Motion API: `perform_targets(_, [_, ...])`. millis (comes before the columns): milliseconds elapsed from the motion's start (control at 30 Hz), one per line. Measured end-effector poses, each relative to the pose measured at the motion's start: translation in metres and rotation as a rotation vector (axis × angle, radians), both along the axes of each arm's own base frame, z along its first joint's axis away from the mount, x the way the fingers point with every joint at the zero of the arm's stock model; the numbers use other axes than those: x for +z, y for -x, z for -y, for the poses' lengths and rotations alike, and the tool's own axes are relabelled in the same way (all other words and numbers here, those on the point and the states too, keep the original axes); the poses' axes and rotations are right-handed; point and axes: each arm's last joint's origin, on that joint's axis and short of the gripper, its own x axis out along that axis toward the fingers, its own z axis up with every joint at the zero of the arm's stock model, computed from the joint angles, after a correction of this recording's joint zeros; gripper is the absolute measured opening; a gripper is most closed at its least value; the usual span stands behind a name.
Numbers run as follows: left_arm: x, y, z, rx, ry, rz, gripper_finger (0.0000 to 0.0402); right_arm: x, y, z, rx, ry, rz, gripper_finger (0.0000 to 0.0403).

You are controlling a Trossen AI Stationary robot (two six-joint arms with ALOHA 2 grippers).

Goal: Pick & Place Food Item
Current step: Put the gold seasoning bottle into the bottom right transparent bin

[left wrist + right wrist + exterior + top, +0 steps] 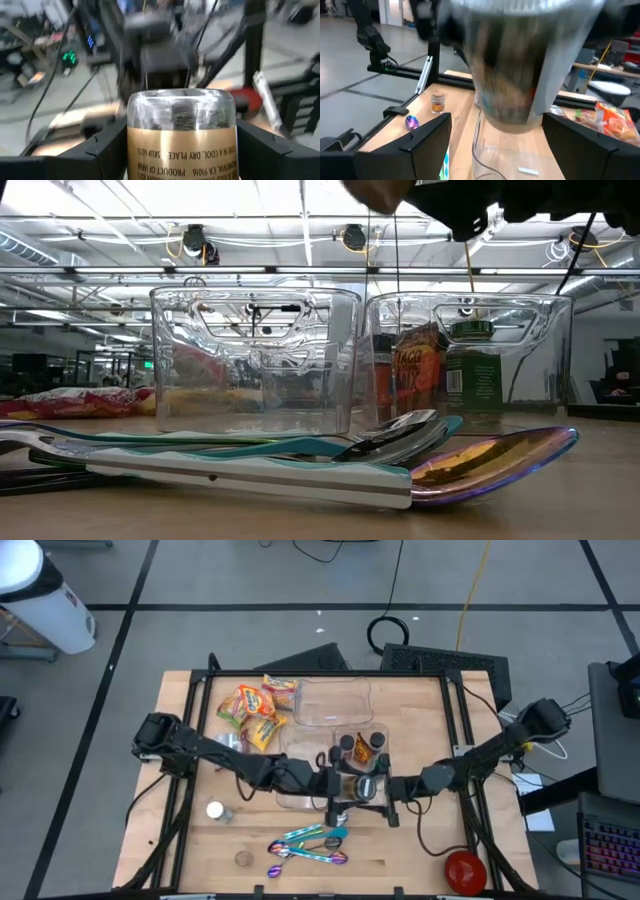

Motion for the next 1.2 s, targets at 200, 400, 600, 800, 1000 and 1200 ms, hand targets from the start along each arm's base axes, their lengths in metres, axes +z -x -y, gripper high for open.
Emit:
perform_targets(200, [0.005, 0.000, -0.001, 0.049, 0.011, 0.036, 0.0282, 0.012, -0.010, 0.011, 0.023, -0.098, 0.040, 0.0302])
perform_targets(400, [-0.003, 0.002, 0.002, 0.076, -0.002, -0.030, 0.0288, 0.006, -0.008, 0.014, -0.008, -0.028, -0.063, 0.0301])
perform_targets(600, [-0.007, 0.006, 0.009, 0.177, -0.043, -0.066, 0.0282, 0.011, 0.004, 0.009, 0.002, 0.026, -0.092, 0.0293])
perform_targets(800, [0.002, 0.005, 0.011, 0.167, -0.021, 0.020, 0.0288, 0.008, -0.002, 0.009, -0.065, 0.073, -0.061, 0.0290])
perform_targets(1000, [0.006, 0.006, 0.016, 0.142, -0.010, 0.056, 0.0282, 0.024, -0.002, 0.009, -0.074, 0.095, 0.104, 0.0290])
perform_targets(1200, [0.018, 0.004, 0.012, 0.032, -0.007, 0.178, 0.0284, 0.025, -0.005, 0.012, -0.044, 0.053, 0.135, 0.0290])
